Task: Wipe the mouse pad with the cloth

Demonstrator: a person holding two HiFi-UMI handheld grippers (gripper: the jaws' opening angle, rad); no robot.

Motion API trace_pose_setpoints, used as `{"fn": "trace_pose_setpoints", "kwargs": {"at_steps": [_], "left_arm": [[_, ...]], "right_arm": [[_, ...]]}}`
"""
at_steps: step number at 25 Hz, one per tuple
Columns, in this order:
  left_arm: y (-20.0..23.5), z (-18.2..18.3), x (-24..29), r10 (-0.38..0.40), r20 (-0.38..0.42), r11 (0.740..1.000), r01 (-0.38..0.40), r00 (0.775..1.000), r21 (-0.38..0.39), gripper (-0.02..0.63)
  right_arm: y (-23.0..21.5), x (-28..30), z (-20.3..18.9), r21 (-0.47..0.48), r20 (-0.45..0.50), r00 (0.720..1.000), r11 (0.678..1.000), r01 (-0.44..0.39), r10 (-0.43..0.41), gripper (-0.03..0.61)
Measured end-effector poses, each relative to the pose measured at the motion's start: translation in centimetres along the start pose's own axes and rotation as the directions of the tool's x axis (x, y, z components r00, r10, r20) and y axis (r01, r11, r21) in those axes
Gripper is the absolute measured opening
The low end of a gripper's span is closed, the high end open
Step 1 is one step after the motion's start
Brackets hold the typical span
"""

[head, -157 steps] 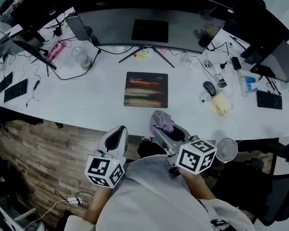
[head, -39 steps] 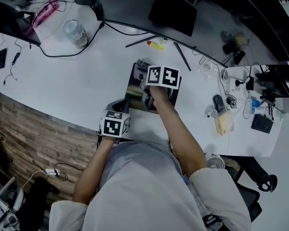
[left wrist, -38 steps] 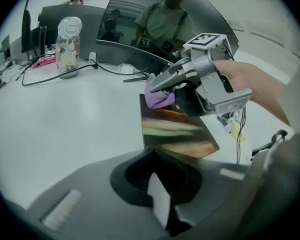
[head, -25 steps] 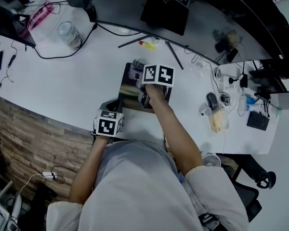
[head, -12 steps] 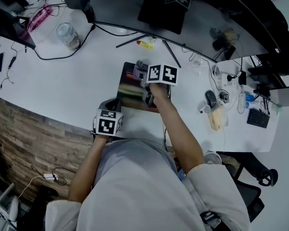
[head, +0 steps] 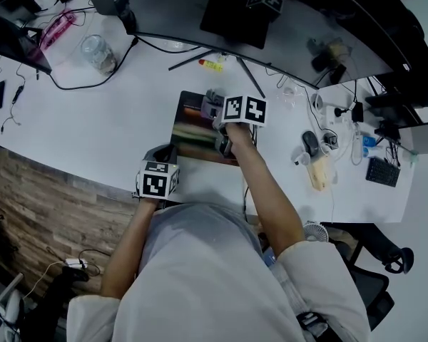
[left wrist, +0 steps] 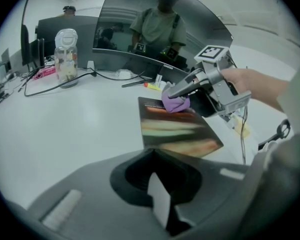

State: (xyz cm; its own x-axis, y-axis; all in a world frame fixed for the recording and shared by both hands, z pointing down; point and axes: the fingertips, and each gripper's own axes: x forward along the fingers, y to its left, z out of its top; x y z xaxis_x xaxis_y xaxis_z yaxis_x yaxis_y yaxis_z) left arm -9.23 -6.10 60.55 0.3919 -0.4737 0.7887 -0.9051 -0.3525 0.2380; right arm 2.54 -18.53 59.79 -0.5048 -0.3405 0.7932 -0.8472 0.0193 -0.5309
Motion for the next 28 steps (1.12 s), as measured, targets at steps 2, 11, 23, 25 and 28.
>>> {"fn": "trace_pose_setpoints", "kwargs": {"at_steps": [2, 11, 23, 25, 28], "left_arm": [[0.0, 0.0, -0.1, 0.003, 0.008, 1.000, -0.003, 1.000, -0.007, 0.000], [-0.1, 0.1, -0.1, 0.007, 0.014, 1.000, -0.007, 1.000, -0.011, 0.000], [-0.2, 0.0, -0.2, -0.007, 0.004, 1.000, 0.007, 1.000, -0.008, 0.000], [-0.2, 0.0, -0.1, -0.010, 0.003, 1.000, 0.010, 1.000, -0.006, 0.000], [-0.2, 0.1, -0.1, -0.011, 0.004, 1.000, 0.011, 1.000, -0.004, 0.000]], "right_arm": [[-0.4, -0.3, 0.0, 0.003, 0.002, 1.000, 1.000, 0.002, -0.002, 0.198], [-2.2, -1.5, -0.2, 0.021, 0.009, 1.000, 1.000, 0.002, -0.003, 0.204], [-3.7, -2.5, -0.4, 0.038, 0.021, 1.000, 0.999, 0.007, -0.008, 0.210], [-4.1, -2.8, -0.4, 0.040, 0.025, 1.000, 0.999, 0.010, -0.011, 0.210], [-4.7, -3.2, -0.4, 0.050, 0.030, 0.999, 0.999, 0.014, -0.016, 0.210]]}}
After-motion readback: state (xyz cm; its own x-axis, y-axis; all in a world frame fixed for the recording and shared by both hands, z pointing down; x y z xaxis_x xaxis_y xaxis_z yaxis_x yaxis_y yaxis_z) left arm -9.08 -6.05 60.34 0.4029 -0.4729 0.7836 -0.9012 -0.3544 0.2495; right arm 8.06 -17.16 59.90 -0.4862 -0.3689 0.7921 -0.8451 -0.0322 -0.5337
